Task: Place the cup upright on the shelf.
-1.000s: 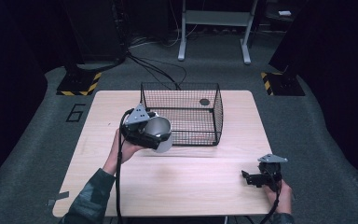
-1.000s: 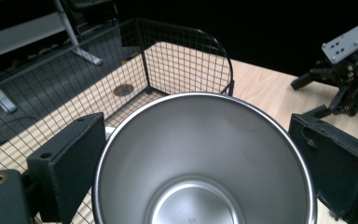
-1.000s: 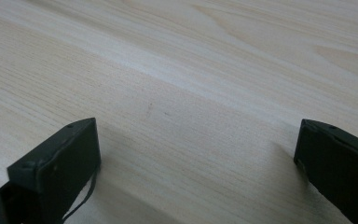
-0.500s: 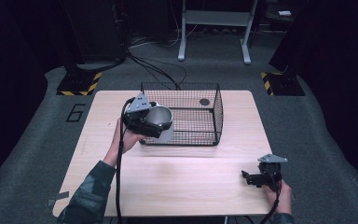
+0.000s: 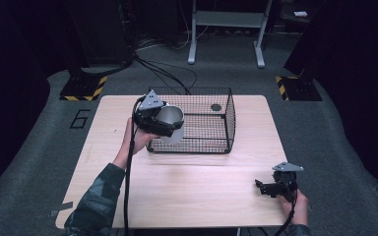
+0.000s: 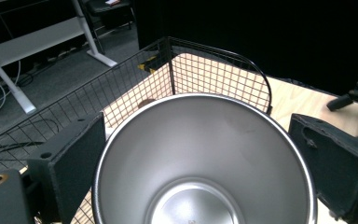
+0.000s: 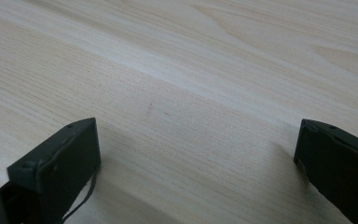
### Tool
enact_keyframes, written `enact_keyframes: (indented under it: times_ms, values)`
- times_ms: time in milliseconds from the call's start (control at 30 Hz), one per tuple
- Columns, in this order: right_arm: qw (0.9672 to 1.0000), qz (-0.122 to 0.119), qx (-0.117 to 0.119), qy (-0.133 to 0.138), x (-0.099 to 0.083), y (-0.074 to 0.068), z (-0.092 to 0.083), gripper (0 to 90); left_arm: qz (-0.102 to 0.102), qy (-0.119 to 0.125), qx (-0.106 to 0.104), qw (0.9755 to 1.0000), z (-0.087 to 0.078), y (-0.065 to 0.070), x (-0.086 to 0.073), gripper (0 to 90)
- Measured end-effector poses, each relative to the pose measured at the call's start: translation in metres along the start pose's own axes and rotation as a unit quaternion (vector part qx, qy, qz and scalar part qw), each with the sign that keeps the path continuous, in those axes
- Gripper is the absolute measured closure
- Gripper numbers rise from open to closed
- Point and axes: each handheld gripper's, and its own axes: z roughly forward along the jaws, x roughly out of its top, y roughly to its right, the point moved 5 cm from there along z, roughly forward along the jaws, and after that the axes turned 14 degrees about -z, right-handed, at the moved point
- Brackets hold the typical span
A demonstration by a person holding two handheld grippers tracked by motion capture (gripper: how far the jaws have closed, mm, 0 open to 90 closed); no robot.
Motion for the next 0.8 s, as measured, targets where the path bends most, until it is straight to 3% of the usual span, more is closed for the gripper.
enact_keyframes:
  times_ms: [433, 667, 800]
  values:
    - [1.0, 0.0, 0.0, 0.0, 0.0, 0.0, 0.0, 0.0, -0.009, -0.001, 0.02, 0.9998, 0.02, -0.011, 0.009, 6.5]
    - [1.0, 0.0, 0.0, 0.0, 0.0, 0.0, 0.0, 0.0, -0.026, 0.0, 0.034, 0.9991, 0.036, -0.019, 0.013, 6.5]
    - [1.0, 0.0, 0.0, 0.0, 0.0, 0.0, 0.0, 0.0, -0.023, -0.004, 0.046, 0.9987, 0.046, -0.023, 0.012, 6.6]
